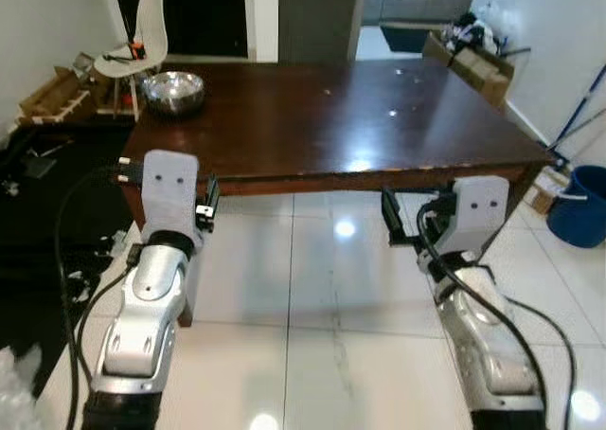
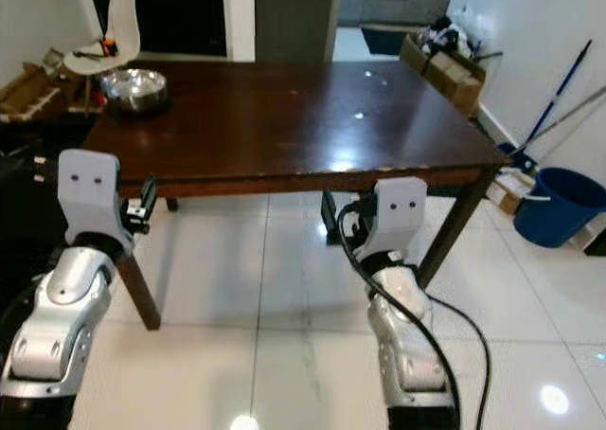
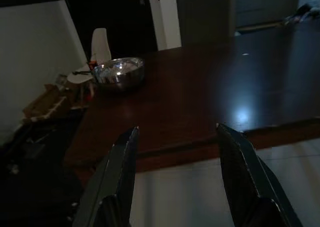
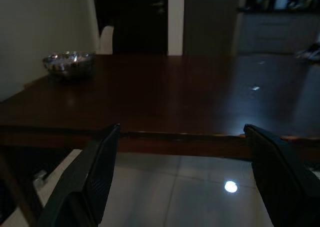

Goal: Setting the table

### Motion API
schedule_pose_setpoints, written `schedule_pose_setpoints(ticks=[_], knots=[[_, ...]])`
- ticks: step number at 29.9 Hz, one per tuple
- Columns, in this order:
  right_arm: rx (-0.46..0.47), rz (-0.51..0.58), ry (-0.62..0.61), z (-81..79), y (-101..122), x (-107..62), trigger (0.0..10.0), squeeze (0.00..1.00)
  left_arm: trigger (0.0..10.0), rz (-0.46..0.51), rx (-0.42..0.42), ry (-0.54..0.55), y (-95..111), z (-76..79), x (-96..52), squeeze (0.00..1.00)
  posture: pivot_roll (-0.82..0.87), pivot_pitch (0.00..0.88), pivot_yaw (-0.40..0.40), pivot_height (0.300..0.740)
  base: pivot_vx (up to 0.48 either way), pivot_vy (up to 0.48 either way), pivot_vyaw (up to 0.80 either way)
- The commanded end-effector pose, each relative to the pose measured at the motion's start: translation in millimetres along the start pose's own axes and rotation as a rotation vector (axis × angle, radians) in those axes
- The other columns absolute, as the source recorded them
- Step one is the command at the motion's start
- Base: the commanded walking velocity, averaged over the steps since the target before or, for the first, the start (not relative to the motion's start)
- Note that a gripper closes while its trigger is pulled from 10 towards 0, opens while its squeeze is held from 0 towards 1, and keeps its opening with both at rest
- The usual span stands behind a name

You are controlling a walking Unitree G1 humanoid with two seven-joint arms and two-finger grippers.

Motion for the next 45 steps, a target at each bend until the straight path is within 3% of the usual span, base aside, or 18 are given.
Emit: schedule_pose_setpoints(ticks=[1, 7, 14, 21, 30, 45], knots=[[-0.004, -0.009, -0.017, 6.7, -3, -3.4, 10.0, 0.0, 10.0, -0.015, 0.0, -0.005, -3, 4.0, 0.7, 0.0, -0.01, 0.0, 0.083, 0.74, 0.48, 0.0, 0.0], [0.026, 0.012, 0.02, 0.7, 0, -3.7, 10.0, 0.0, 10.0, -0.018, 0.003, 0.001, -3, 2.7, 0.9, 0.0, 0.0, 0.0, 0.081, 0.74, 0.48, 0.0, 0.0], [-0.009, 0.014, 0.005, 1.9, 0, -1.3, 10.0, 0.0, 10.0, -0.019, 0.003, 0.001, -3, 2.7, 0.4, 0.0, 0.0, 0.0, 0.079, 0.74, 0.48, 0.0, 0.46], [-0.014, 0.015, -0.048, 11.6, 1, -0.2, 10.0, 0.0, 10.0, -0.02, 0.002, -0.008, -4, 4.0, 0.9, 0.0, -0.01, 0.0, 0.085, 0.74, 0.48, 0.0, 0.8], [0.033, 0.013, -0.181, 34.6, 1, 0.6, 10.0, 0.0, 10.0, -0.016, -0.004, -0.038, -3, 9.2, 2.5, 0.0, -0.01, 0.0, 0.09, 0.74, 0.48, 0.0, 0.0], [0.017, -0.002, -0.238, 43.6, -2, 0.9, 10.0, 0.0, 10.0, -0.011, -0.023, -0.114, -2, 22.6, 2.9, 0.0, -0.02, 0.0, 0.098, 0.74, 0.48, 0.0, 0.0]])
Point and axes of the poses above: a point about 5 cm out from each wrist's last joint towards the gripper, its own x axis pointing out of the wrist towards the gripper, its own y axis along the axis of the wrist's last joint, z = x × y, the point moved 1 cm from there along x, pointing out of the wrist towards the gripper, and after that the axes turned 11 degrees about -x, right-handed, at the moved point
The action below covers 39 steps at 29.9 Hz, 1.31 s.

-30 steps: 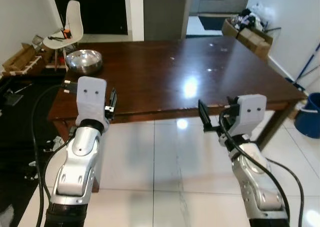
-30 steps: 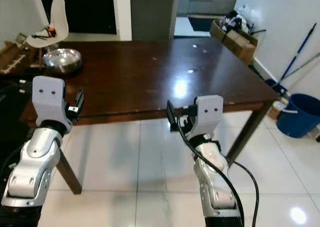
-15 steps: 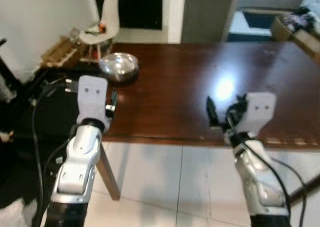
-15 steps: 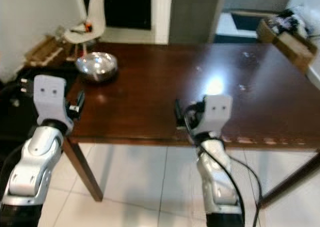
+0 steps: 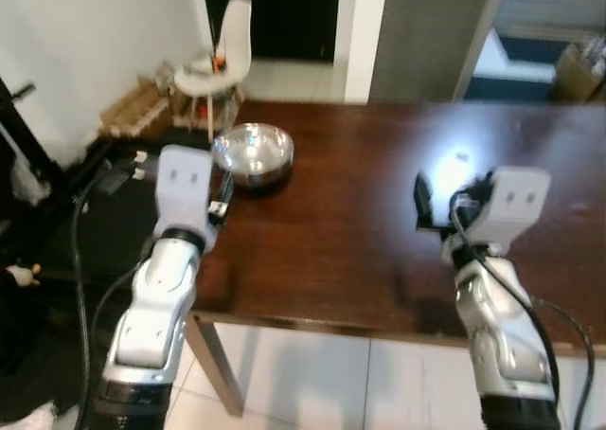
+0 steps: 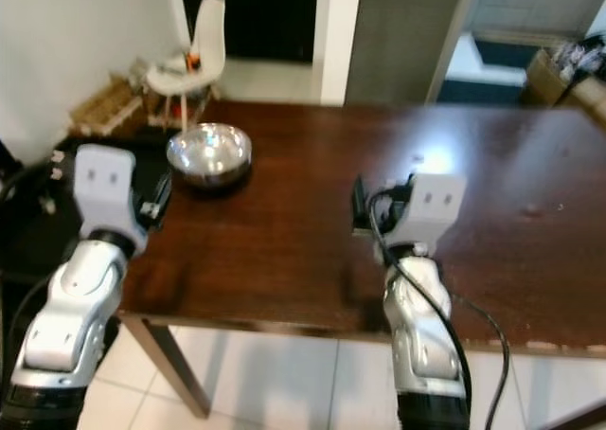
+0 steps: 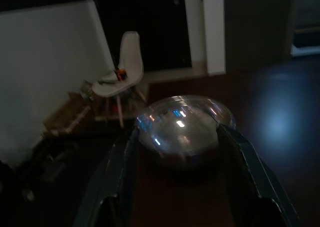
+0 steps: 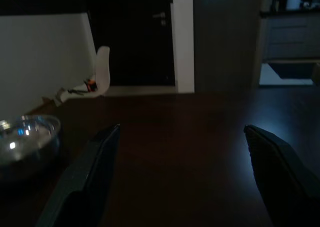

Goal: Setting the table

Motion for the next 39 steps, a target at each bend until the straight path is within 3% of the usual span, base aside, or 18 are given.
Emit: schedule_pose_setpoints(ticks=[1, 19, 35, 39], knots=[[0.008, -0.002, 0.007, -4.2, -1.5, -1.1, 10.0, 0.0, 10.0, -0.014, 0.008, 0.014, -3.9, -6.0, -2.2, 0.0, -0.02, 0.0, 0.098, 0.74, 0.48, 0.0, 0.0], [0.002, -0.008, 0.013, -5.9, -4.1, 0.6, 10.0, 0.0, 10.0, -0.019, -0.02, -0.032, -2.2, 3.1, -2.1, 0.0, -0.01, 0.0, 0.096, 0.74, 0.462, 0.0, 0.0], [0.003, -0.013, 0.036, -10.0, -6.0, -0.2, 10.0, 0.0, 10.0, -0.042, -0.004, -0.052, 0.8, -3.3, -4.4, 0.0, 0.0, 0.0, 0.101, 0.74, 0.0, 0.0, 0.0], [0.001, -0.014, 0.042, -10.0, -5.9, -0.4, 10.0, 0.0, 10.0, -0.069, 0.065, -0.071, 0.0, -3.2, -1.3, 0.0, -0.01, 0.0, 0.104, 0.74, 0.0, 0.0, 0.0]])
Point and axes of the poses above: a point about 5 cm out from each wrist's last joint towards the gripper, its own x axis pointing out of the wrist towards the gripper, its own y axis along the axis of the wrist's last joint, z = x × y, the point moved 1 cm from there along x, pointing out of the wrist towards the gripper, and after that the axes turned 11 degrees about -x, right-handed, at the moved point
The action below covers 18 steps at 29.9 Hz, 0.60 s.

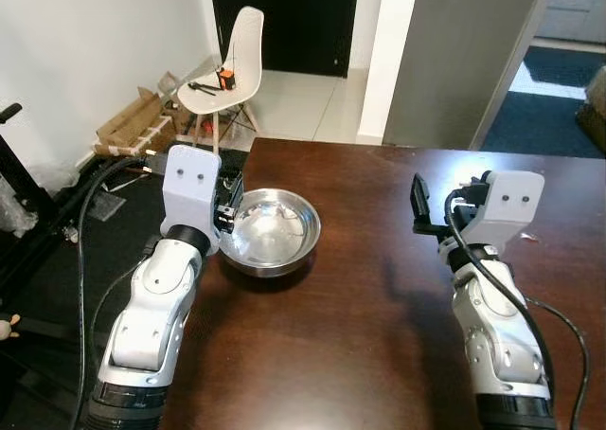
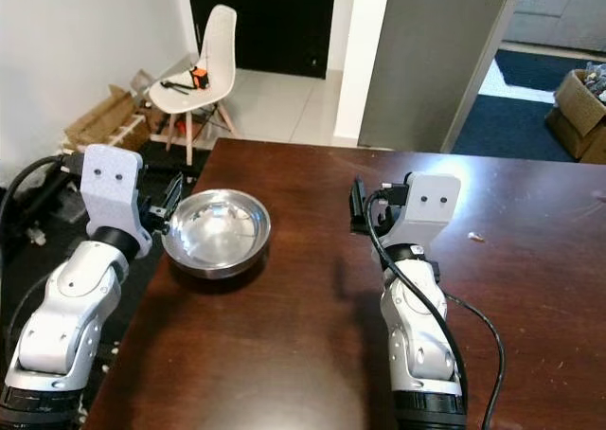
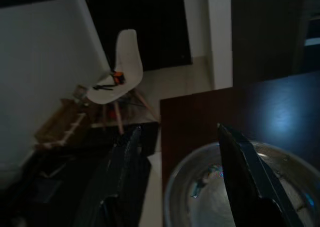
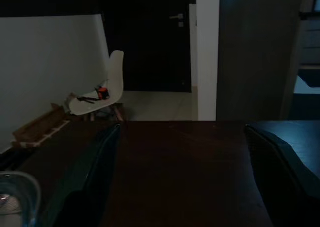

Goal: Setting the table

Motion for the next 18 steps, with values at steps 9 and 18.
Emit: schedule_pose_setpoints(ticks=[9, 18], knots=[[0.003, -0.072, 0.093, -11.5, -13, -4.4, 10.0, 0.0, 10.0, -0.204, 0.236, -0.291, -12, -4.1, 12.9, 0.0, 0.0, 0.0, 0.111, 0.74, 0.0, 0.0, 0.0], [0.103, -0.116, 0.167, -24.8, -19, -3.5, 10.0, 0.0, 10.0, -0.339, 0.363, -0.519, -20, -5.6, 21.8, 0.0, 0.01, 0.0, 0.133, 0.74, 0.0, 0.0, 0.0]])
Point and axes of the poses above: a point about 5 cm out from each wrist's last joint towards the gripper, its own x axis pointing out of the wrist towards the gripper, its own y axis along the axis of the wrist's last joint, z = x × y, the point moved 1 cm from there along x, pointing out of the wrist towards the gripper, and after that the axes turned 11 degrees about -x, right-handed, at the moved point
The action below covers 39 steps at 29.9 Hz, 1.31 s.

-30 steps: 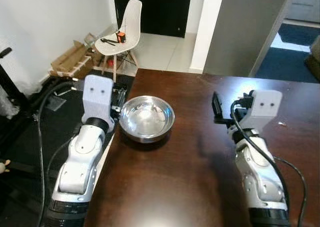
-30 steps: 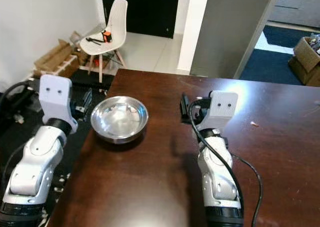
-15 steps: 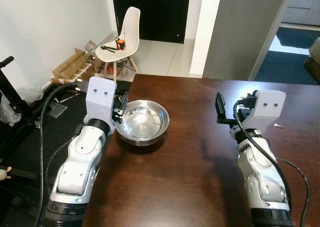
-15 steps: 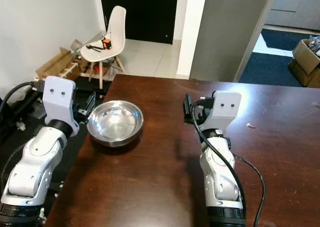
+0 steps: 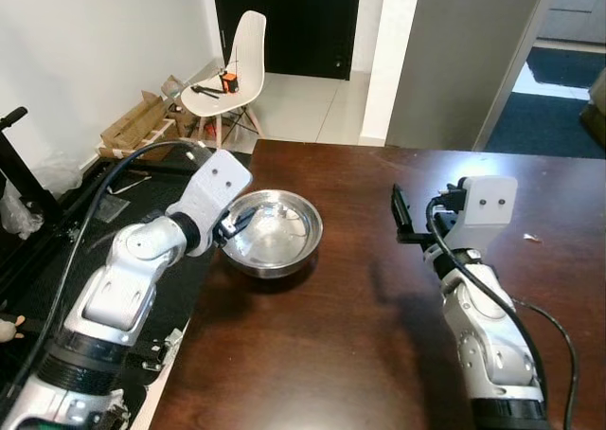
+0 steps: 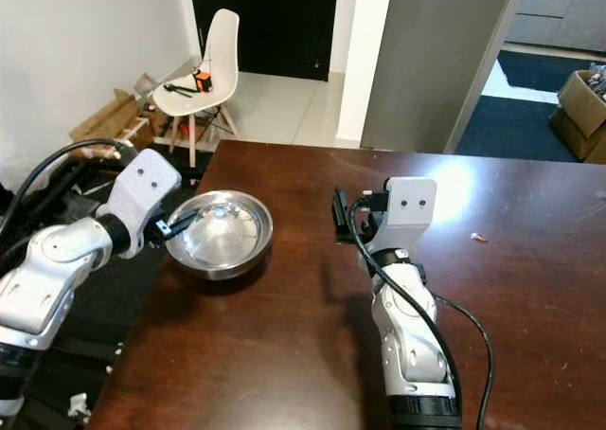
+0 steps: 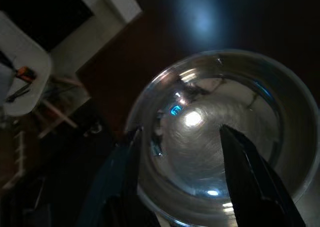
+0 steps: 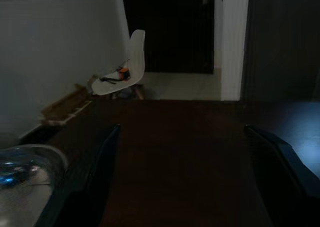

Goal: Setting the table

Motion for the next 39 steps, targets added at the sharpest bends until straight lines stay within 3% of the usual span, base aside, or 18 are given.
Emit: schedule_pose_setpoints(ticks=[1, 3, 5, 11, 15, 19, 22, 27, 33, 39], knots=[[0.075, -0.042, 0.074, -10.4, -7, 1.7, 10.0, 0.0, 10.0, -0.029, 0.042, 0.01, -3, -4.9, 2.5, 0.0, 0.01, 0.0, 0.134, 0.74, 0.0, 0.0, 0.0], [0.178, -0.059, 0.167, -22.4, -5, 7.8, 10.0, 0.0, 10.0, -0.057, 0.089, 0.044, -8, -12.0, 4.4, 0.0, 0.01, 0.0, 0.129, 0.74, 0.0, 0.0, 0.0], [0.208, -0.068, 0.214, -27.4, -3, 15.0, 10.0, 0.0, 10.0, -0.055, 0.093, 0.078, -7, -15.3, 4.7, 0.0, 0.02, 0.0, 0.121, 0.74, 0.0, 0.0, 0.0], [0.221, -0.143, 0.37, -42.2, -10, 30.3, 10.0, 0.0, 10.0, -0.035, 0.068, 0.114, -4, -17.2, 2.4, 0.0, 0.05, 0.0, 0.093, 0.74, 0.0, 0.0, 0.0], [0.175, -0.298, 0.438, -46.4, -30, 40.5, 10.0, 0.0, 10.0, -0.02, 0.056, 0.145, -2, -18.7, -5.7, 0.0, 0.07, 0.004, 0.066, 0.74, 0.0, 0.0, 0.0], [0.228, -0.401, 0.529, -49.8, -43, 41.5, 10.0, 0.0, 10.0, 0.013, 0.054, 0.198, 1, -25.4, -16.0, 0.0, 0.1, 0.022, 0.042, 0.74, 0.0, 0.0, 0.0], [0.222, -0.408, 0.559, -50.7, -44, 44.1, 10.0, 0.0, 10.0, 0.045, 0.053, 0.218, 5, -27.8, -23.8, 0.0, 0.11, 0.029, 0.031, 0.74, 0.0, 0.0, 0.0], [0.298, -0.421, 0.63, -53.8, -43, 50.2, 10.0, 0.0, 10.0, 0.066, 0.048, 0.234, 6, -27.9, -39.7, 0.0, 0.13, 0.033, 0.021, 0.74, 0.0, 0.0, 0.0], [0.45, -0.456, 0.68, -65.9, -45, 53.4, 10.0, 0.0, 10.0, 0.062, 0.043, 0.252, 4, -24.3, -51.0, 0.0, 0.16, 0.038, 0.01, 0.74, 0.0, 0.0, 0.0], [0.452, -0.526, 0.673, -72.4, -58, 50.6, 10.0, 0.0, 10.0, 0.06, 0.037, 0.276, 4, -23.5, -56.7, 0.0, 0.18, 0.04, 0.0, 0.74, 0.0, 0.0, 0.0]])
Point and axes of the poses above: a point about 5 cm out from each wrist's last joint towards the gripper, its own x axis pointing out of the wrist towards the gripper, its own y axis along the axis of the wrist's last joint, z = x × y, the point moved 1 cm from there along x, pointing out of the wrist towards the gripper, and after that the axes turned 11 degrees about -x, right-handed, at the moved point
